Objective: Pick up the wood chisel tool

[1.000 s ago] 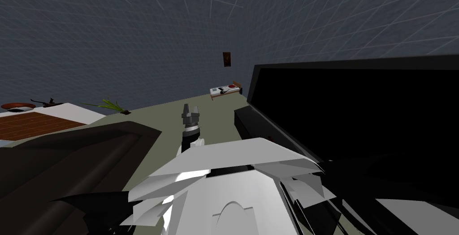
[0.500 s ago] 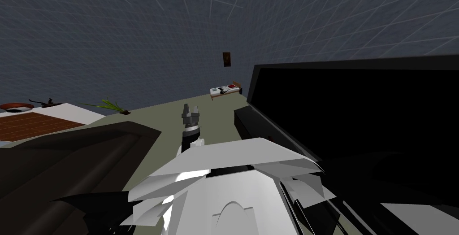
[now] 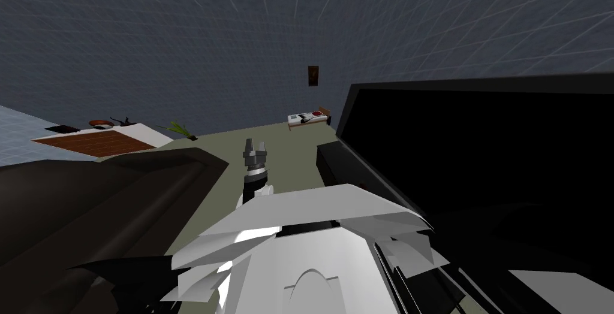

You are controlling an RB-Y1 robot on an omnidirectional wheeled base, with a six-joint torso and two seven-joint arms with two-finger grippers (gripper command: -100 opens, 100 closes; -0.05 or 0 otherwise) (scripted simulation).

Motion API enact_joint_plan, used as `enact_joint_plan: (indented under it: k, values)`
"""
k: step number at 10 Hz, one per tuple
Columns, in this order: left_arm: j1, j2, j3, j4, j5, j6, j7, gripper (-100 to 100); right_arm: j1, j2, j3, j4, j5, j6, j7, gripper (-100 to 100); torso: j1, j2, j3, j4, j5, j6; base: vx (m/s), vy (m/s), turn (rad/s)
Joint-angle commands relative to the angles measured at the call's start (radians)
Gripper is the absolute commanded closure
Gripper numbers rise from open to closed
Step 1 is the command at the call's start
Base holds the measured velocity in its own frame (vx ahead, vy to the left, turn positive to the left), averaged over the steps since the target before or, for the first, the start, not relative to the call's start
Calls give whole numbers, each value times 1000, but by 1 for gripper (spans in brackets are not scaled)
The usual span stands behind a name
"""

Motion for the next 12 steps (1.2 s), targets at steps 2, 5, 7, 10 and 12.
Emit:
enact_joint_plan:
  k: [2,5,7,10,12]
  values:
    - [0,0,0,0,0,0,0,0,-1,-8,67,-50,-61,71,-61,-100,0,0,0,0,0,2,-180,-62,136]
    - [1,0,0,0,0,0,0,0,-2,-13,111,-82,-95,136,-99,-100,4,-8,-4,-2,1,2,-69,-10,100]
    - [1,0,0,0,0,0,0,0,-3,-18,151,-114,-128,186,-137,-100,3,-7,-4,-2,1,1,-106,-25,230]
    - [0,0,0,0,0,0,0,0,-4,-24,191,-146,-162,240,-175,-100,1,-4,-2,-1,0,1,-119,-36,161]
    - [0,0,0,0,0,0,0,0,-5,-29,231,-178,-195,288,-213,-100,2,-5,-3,-2,-2,1,-107,-2,175]
